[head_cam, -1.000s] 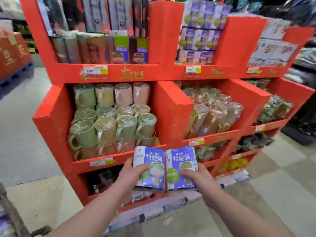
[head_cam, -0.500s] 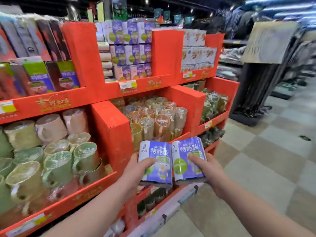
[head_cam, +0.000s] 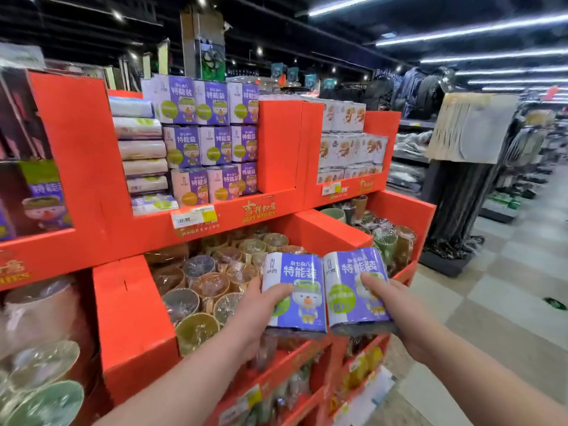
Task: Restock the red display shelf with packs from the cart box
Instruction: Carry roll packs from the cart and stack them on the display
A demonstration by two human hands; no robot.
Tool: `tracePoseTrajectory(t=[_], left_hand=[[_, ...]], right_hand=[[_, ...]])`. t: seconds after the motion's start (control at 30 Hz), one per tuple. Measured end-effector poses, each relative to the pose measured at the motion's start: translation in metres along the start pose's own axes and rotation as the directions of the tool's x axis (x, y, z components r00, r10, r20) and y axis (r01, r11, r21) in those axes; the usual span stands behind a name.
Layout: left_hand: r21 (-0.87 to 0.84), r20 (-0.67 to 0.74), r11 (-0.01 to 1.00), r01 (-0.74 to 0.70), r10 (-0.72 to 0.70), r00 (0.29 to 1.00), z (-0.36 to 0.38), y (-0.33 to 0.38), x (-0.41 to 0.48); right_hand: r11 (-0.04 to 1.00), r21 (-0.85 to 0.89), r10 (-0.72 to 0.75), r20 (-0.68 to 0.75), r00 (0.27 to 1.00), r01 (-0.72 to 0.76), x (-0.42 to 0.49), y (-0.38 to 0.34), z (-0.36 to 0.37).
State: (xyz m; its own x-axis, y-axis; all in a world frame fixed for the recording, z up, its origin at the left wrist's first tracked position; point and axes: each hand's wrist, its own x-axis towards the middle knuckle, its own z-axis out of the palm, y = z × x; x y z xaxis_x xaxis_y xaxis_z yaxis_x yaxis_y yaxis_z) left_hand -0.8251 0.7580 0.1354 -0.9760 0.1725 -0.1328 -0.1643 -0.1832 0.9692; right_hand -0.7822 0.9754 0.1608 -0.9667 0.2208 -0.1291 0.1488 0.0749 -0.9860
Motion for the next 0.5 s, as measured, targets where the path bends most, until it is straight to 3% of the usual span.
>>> tracePoseTrajectory(t=[0.23,0.5], left_hand=[[-0.038,-0.148,0.998,-0.049,0.043,0.988,-0.024,0.037,0.057],[-0.01,-0.4,0.981,-0.193,0.173,0.9,-0.056,0.083,0.099]], right_hand=[[1.0,-0.008,-0.028,0.075,0.997,0.029,0.092,-0.048,0.033],[0.986,0.006,-0.158,0.343,0.926,0.166,0.21,-0.114,0.094]])
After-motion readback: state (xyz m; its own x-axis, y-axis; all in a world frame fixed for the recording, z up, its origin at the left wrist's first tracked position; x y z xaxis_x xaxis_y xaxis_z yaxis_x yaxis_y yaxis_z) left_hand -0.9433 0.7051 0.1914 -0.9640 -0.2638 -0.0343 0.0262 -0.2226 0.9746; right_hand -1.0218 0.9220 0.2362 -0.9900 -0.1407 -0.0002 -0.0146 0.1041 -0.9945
